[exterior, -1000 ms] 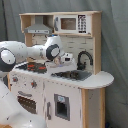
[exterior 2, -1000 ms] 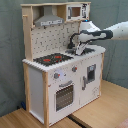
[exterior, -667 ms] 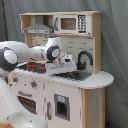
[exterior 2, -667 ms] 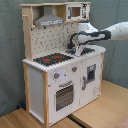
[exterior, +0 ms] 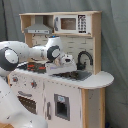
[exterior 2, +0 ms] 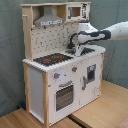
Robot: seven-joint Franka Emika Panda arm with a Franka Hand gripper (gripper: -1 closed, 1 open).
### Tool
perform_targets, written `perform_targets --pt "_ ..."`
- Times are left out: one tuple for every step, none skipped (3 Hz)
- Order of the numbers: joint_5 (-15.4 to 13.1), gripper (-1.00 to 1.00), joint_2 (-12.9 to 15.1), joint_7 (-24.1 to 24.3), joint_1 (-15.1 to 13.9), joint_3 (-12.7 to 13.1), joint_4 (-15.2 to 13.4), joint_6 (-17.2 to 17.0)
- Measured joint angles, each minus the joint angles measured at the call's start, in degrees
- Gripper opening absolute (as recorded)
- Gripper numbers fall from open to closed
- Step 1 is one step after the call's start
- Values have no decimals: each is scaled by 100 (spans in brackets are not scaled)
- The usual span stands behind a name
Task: Play with the kitchen
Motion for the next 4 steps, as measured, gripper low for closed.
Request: perform_targets --pt "0 -100 176 -329 -18 208 85 -32" --pt "-41 -100 202 -670 -21 43 154 -453" --pt "-159 -100 201 -683 -17 -122 472 -903" --pt "-277 -100 202 -697 -8 -355 826 -1311"
